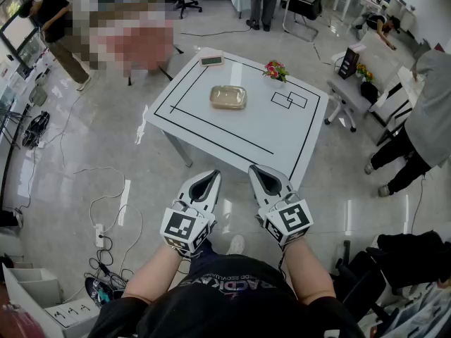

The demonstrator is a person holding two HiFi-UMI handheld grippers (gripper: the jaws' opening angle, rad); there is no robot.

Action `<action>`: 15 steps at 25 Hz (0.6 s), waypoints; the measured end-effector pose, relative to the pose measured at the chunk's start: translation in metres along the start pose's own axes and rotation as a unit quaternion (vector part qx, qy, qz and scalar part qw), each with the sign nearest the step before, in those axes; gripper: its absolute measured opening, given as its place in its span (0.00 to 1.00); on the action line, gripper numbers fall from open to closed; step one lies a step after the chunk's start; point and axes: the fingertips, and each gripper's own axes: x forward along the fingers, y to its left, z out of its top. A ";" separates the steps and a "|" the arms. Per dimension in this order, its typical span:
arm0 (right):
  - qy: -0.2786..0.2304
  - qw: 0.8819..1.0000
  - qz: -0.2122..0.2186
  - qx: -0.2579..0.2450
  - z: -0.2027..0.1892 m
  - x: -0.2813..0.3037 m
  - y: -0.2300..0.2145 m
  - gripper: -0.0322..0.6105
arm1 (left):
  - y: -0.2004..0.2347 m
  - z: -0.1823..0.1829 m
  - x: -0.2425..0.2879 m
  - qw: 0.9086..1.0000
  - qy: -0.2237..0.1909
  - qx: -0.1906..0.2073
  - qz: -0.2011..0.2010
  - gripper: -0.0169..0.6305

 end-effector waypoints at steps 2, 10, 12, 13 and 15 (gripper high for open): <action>0.001 1.000 0.000 0.003 -0.002 -0.001 -0.001 0.05 | -0.001 -0.001 0.001 1.000 0.000 -0.001 0.000 0.03; -0.006 1.000 0.002 -0.018 -0.001 -0.002 0.000 0.05 | -0.002 -0.003 0.003 1.000 -0.007 -0.010 -0.001 0.04; -0.006 1.000 0.002 -0.016 -0.001 -0.002 -0.001 0.05 | -0.002 -0.002 0.002 1.000 -0.010 -0.016 -0.005 0.07; -0.008 1.000 0.005 -0.011 -0.001 -0.002 -0.001 0.07 | -0.003 -0.001 0.002 1.000 -0.012 -0.017 -0.007 0.10; -0.015 1.000 0.013 0.009 0.000 -0.002 -0.003 0.14 | -0.003 0.001 0.003 1.000 -0.015 -0.017 -0.012 0.20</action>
